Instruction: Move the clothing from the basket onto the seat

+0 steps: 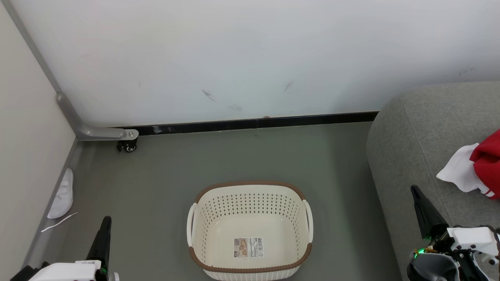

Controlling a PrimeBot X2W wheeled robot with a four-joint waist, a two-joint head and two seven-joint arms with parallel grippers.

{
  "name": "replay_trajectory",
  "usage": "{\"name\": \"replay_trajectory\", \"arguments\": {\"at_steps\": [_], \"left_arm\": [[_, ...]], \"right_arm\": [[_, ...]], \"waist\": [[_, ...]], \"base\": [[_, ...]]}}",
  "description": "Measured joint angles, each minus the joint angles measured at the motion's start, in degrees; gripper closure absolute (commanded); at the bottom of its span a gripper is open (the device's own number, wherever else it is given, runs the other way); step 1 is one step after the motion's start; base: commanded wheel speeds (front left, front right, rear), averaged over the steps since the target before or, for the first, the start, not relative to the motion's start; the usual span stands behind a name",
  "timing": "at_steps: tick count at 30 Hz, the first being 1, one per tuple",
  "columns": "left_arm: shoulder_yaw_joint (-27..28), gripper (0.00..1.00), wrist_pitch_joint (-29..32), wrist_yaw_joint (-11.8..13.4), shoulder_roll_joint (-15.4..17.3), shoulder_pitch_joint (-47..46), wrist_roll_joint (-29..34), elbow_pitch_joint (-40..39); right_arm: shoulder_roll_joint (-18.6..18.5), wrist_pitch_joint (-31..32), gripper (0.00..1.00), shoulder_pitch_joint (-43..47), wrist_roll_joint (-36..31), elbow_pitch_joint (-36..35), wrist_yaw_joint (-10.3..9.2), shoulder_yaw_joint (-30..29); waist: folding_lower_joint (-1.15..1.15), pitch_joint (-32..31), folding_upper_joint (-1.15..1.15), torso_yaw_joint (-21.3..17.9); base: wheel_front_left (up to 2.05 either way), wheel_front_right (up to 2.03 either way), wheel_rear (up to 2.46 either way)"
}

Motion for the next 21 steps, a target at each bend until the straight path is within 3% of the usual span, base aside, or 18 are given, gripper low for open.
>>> {"name": "replay_trajectory", "arguments": {"at_steps": [21], "left_arm": [[0.07, 1.00, 0.40, -0.05, -0.01, 0.00, 0.00, 0.18]], "right_arm": [[-0.01, -0.51, 1.00, 0.03, 0.01, -0.58, 0.00, 0.30]], "waist": [[-0.01, 0.01, 0.00, 0.01]], "base": [[0.00, 0.00, 0.00]]}}
